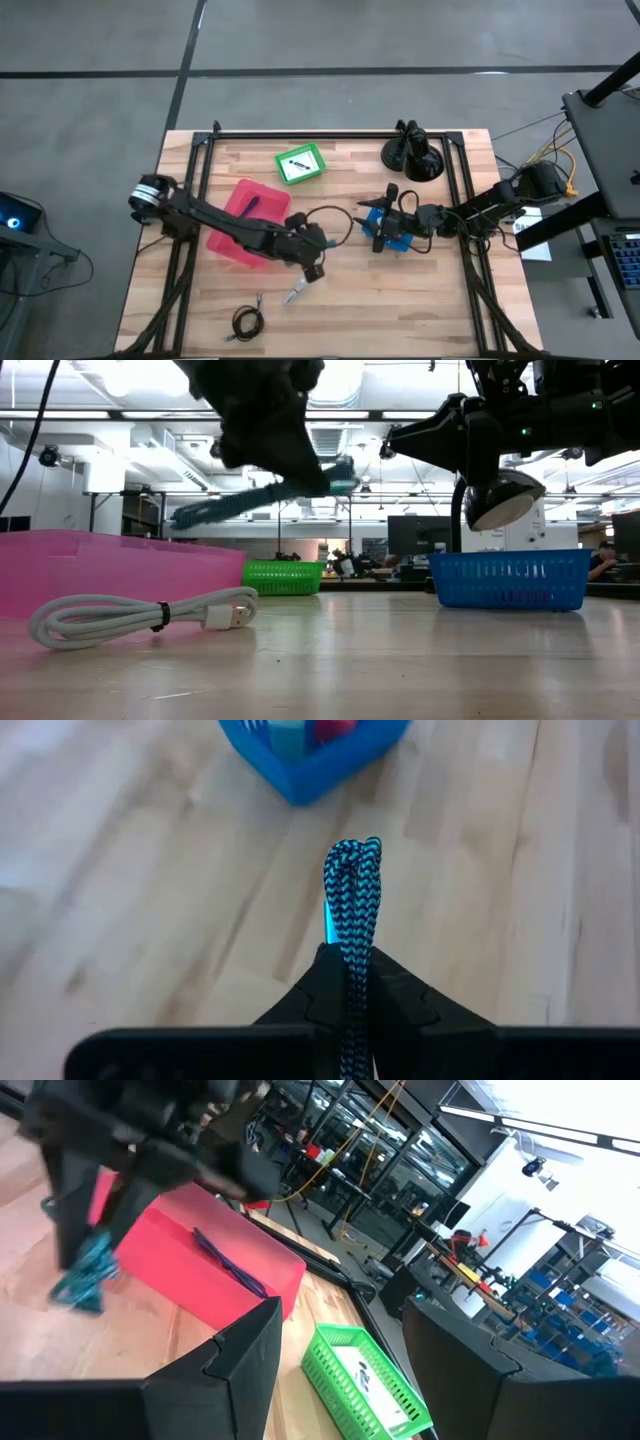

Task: Pick and place items into bin
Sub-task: Put the blue charger cable into the pink bin

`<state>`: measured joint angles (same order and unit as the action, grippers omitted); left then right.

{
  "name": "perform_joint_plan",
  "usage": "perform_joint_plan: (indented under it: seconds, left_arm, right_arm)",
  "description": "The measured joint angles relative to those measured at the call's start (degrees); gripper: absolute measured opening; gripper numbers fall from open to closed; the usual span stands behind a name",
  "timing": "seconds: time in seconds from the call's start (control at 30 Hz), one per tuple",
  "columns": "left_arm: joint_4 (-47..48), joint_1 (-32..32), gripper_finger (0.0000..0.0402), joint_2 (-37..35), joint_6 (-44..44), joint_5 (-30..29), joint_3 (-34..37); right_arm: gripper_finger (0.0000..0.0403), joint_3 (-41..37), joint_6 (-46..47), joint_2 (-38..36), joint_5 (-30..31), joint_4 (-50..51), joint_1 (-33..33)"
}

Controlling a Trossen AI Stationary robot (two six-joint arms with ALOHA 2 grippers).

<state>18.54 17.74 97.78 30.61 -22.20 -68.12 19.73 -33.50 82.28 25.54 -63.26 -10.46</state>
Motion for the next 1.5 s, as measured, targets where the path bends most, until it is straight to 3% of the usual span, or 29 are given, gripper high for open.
perform_joint_plan:
  seconds: [0.47,0.87,1.27,1.5]
  left_arm:
    - [-4.8,3.1,0.0012,-4.1,-12.8,-25.1,0.2]
    - [-1.6,3.5,0.0012,-4.1,-16.0,-43.3,1.5]
    - [-1.3,3.7,0.0012,-3.8,-5.7,-52.1,8.1]
    - [-0.7,3.8,0.0012,-6.0,-2.4,-52.1,13.9]
  right_arm:
    - [0.0196,0.0,0.0,0.0,0.0,0.0,0.0]
    - [0.0196,0.0,0.0,0.0,0.0,0.0,0.0]
    - [0.0196,0.0,0.0,0.0,0.0,0.0,0.0]
    - [0.0196,0.0,0.6,0.0,0.0,0.0,0.0]
